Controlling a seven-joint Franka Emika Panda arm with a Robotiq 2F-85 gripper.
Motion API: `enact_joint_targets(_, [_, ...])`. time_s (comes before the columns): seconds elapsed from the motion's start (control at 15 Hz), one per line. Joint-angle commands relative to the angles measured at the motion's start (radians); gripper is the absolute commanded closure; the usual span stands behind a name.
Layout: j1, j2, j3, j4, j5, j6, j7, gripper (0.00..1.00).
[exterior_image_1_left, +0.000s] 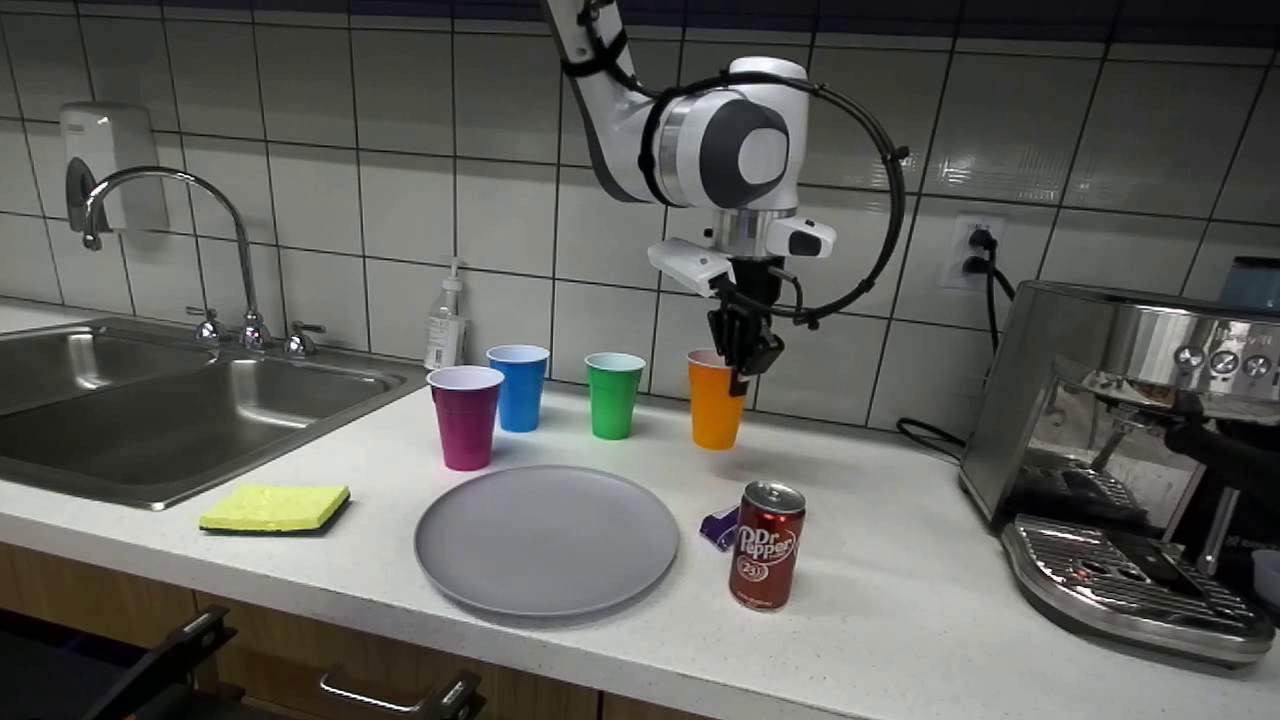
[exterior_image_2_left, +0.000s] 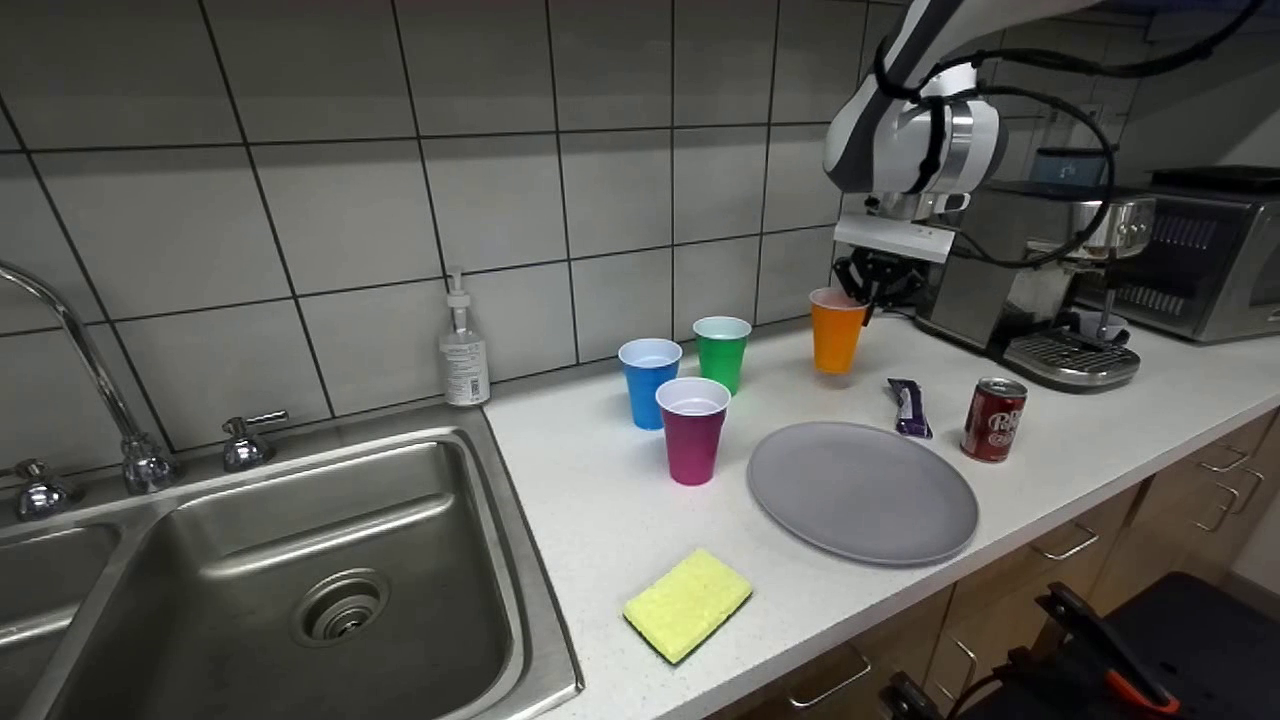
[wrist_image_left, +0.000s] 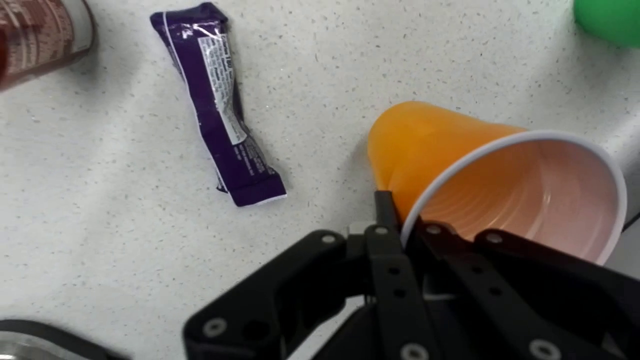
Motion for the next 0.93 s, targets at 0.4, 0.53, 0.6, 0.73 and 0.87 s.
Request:
enact_joint_targets(0.4, [-0.018,-0.207,0.020,-0.234,0.014,-0.006,-0.167,0.99])
enact_joint_targets(0.53, [-0.020,-0.237,0.022,-0.273,0.016,-0.011,-0.204,0.99])
enact_joint_targets(0.6, [-0.019,-0.250,0.021,-0.291,0.012,-0.012,-0.220,0.99])
enact_joint_targets(0.73, [-0.017,-0.275,0.018,-0.327,0.006,-0.012,-0.247,0.99])
enact_joint_targets(0.87, [-0.016,-0.292,0.016,-0.355,0.002,-0.016,-0.268,0.99])
